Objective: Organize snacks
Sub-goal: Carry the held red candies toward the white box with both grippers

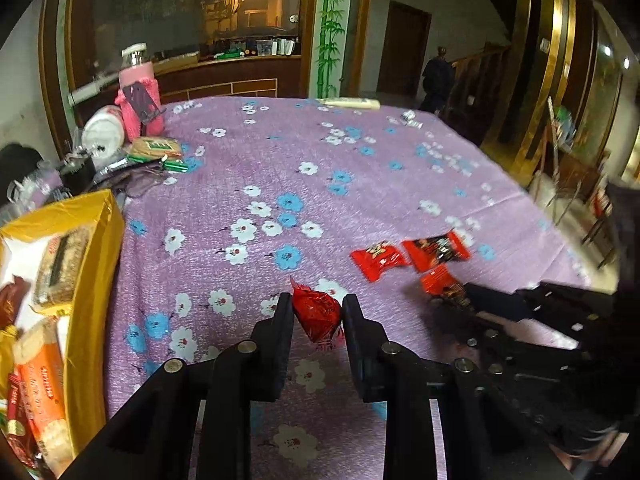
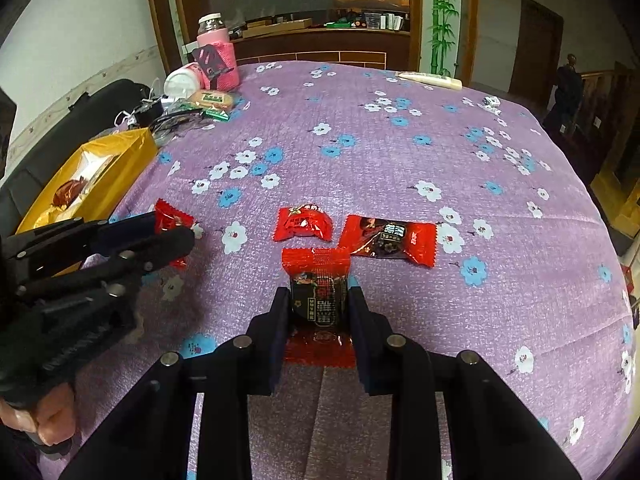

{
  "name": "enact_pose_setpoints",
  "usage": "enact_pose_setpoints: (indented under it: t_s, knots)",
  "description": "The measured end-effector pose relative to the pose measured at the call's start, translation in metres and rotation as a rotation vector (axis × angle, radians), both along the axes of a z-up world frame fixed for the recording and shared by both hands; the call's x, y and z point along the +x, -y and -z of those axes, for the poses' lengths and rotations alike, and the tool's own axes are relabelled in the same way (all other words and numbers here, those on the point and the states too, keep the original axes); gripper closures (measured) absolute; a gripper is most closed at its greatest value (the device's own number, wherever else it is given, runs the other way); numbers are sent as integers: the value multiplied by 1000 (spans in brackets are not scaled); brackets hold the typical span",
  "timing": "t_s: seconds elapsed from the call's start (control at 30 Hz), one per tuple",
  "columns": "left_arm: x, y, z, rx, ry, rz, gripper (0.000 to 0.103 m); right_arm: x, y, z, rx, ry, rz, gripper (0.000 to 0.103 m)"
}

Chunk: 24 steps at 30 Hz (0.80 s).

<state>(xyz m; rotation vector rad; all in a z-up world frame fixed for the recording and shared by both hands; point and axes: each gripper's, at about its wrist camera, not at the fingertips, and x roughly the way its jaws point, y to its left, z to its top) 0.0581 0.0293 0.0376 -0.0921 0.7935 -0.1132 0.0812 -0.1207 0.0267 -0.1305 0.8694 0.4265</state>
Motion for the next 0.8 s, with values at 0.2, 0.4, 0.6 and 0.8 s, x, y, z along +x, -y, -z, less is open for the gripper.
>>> enact_pose_setpoints:
  t_s: [0.2,0.4,0.6,0.8]
  knots:
    - [-4,-3,-8,-27,47,-7,78,-1,3,-4,15,13,10,76]
    - [-6,1,-8,-11,54,-4,78,-4,3,-10,29,31,-1,76]
    - [-9,4,-11,-2,66,7,78,-4,4,-12,35,36,3,76]
    - [-18,6,-22,-4,84,11,78,-8,11,-19,72,29,59,76]
